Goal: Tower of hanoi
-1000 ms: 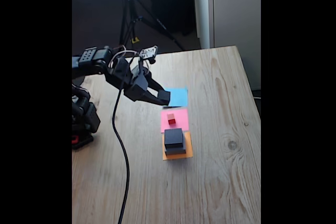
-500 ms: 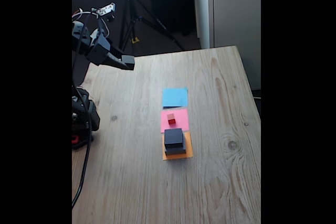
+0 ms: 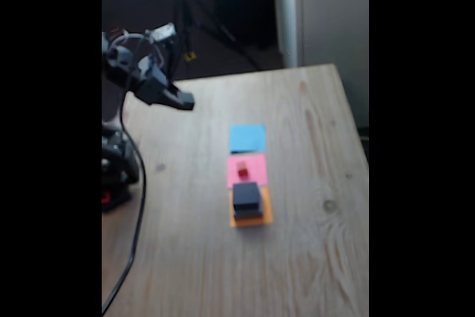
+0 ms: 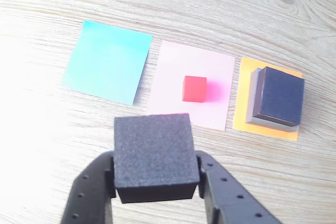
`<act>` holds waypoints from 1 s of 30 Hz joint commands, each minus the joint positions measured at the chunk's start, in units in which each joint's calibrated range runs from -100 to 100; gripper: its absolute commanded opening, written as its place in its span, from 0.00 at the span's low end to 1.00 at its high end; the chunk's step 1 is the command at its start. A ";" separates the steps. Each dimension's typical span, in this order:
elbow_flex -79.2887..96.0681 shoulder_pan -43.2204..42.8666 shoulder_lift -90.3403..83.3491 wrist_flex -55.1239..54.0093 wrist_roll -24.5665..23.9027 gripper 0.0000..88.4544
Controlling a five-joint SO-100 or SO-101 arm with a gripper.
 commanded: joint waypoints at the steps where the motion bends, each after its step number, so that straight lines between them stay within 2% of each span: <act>1: 13.60 -1.61 -2.23 -14.73 1.04 0.05; 10: 38.87 -5.62 4.43 -51.72 1.04 0.05; 14: 44.32 -8.29 9.96 -63.05 1.04 0.05; 24: 43.23 -10.47 30.10 -86.04 1.04 0.06; 30: 41.14 -12.14 38.04 -93.24 1.04 0.05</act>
